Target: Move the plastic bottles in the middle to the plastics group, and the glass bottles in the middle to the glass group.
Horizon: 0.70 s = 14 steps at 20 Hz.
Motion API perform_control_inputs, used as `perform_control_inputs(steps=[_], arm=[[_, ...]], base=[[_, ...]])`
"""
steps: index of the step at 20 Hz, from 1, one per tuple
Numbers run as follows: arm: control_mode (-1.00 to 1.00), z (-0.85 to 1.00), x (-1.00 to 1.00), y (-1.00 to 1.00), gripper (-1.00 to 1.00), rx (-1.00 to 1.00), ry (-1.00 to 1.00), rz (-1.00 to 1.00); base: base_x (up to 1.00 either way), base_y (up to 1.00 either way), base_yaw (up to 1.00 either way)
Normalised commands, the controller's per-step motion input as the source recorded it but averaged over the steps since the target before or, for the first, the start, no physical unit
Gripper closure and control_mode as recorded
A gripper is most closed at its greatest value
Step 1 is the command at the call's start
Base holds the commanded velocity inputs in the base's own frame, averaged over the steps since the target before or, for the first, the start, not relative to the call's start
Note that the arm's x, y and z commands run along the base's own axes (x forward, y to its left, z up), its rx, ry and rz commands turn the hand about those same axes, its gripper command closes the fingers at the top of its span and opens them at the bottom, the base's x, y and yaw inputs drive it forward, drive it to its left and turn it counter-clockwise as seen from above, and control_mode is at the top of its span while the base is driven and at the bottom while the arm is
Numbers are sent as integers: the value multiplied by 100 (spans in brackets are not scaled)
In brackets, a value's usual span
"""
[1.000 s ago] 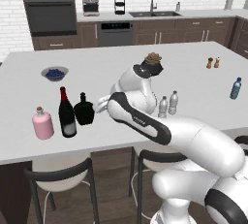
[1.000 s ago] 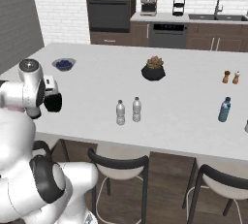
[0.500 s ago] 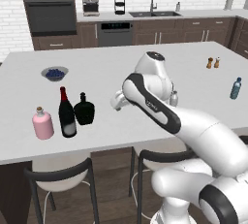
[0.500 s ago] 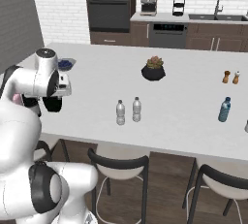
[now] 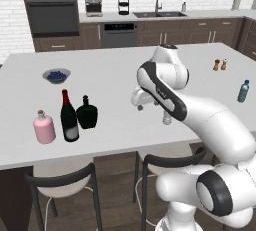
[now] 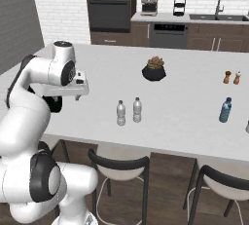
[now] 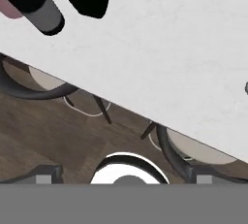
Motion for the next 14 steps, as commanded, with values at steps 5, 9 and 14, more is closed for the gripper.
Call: perform_control_inputs(steps=[5, 9, 14], arm=[[-100, 0, -19, -38, -100, -1, 8, -5], [-100, -1, 0, -76, -100, -2, 5, -12], [-100, 2, 1, -94, -100, -6, -12, -11]], base=[[0, 0, 0], [0, 0, 0], [0, 0, 0]])
